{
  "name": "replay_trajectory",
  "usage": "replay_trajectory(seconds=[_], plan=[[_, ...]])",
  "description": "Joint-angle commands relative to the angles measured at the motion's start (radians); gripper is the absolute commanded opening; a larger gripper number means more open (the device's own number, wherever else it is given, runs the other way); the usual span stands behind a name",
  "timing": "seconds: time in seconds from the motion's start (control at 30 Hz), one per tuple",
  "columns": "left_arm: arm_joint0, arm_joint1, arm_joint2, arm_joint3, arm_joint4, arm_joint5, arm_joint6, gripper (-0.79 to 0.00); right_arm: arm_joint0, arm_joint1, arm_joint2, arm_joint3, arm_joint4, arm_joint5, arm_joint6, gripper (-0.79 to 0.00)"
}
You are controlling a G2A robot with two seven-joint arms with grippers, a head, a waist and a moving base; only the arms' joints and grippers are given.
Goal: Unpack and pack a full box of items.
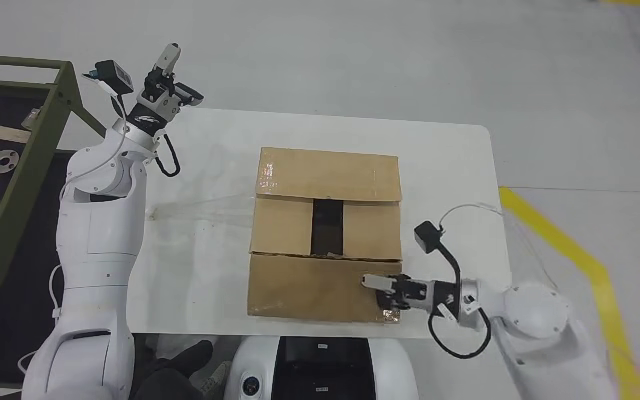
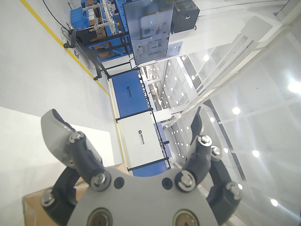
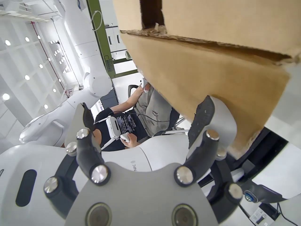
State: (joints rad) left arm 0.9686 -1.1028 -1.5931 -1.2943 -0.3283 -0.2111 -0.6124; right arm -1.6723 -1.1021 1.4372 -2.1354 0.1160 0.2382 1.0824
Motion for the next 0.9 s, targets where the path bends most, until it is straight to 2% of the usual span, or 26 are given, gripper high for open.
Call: replay_trajectory(seconds=[0.0,0.13,0.43,0.87], plan=[[0.0,0.0,0.0,0.0,0.0,0.0,0.0,0.0,-0.016,-0.001,0.017,-0.026,0.044,-0.017,-0.045,0.0],[0.0,0.0,0.0,0.0,0.0,0.0,0.0,0.0,-0.024,-0.001,0.046,-0.046,0.071,-0.034,-0.132,0.0],[0.0,0.0,0.0,0.0,0.0,0.0,0.0,0.0,0.011,0.005,0.167,-0.012,0.132,-0.022,-0.226,0.0],[0.0,0.0,0.0,0.0,0.0,0.0,0.0,0.0,0.094,0.018,0.278,0.151,0.234,-0.003,-0.205,0.0]])
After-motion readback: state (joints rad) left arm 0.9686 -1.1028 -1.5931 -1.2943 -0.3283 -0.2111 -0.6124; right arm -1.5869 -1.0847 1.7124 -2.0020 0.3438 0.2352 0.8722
